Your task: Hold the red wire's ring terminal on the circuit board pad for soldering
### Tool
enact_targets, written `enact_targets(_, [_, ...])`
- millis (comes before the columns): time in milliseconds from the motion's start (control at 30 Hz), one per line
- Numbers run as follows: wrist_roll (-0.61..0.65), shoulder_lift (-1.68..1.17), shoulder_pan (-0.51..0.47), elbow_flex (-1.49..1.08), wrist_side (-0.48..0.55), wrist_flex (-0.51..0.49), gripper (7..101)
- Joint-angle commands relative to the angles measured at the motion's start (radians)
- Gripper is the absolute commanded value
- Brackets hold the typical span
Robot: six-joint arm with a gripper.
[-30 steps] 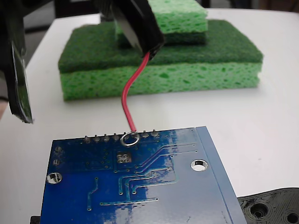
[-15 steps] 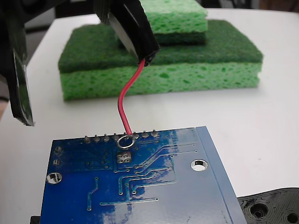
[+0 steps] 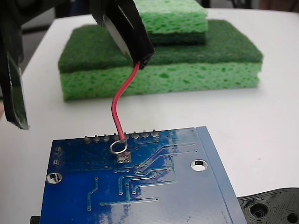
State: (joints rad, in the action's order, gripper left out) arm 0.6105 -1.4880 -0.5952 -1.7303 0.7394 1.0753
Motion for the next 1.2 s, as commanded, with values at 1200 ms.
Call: enact_targets(1200, [0.006, 0.017, 0.0, 0.017, 0.014, -0.002, 100.3])
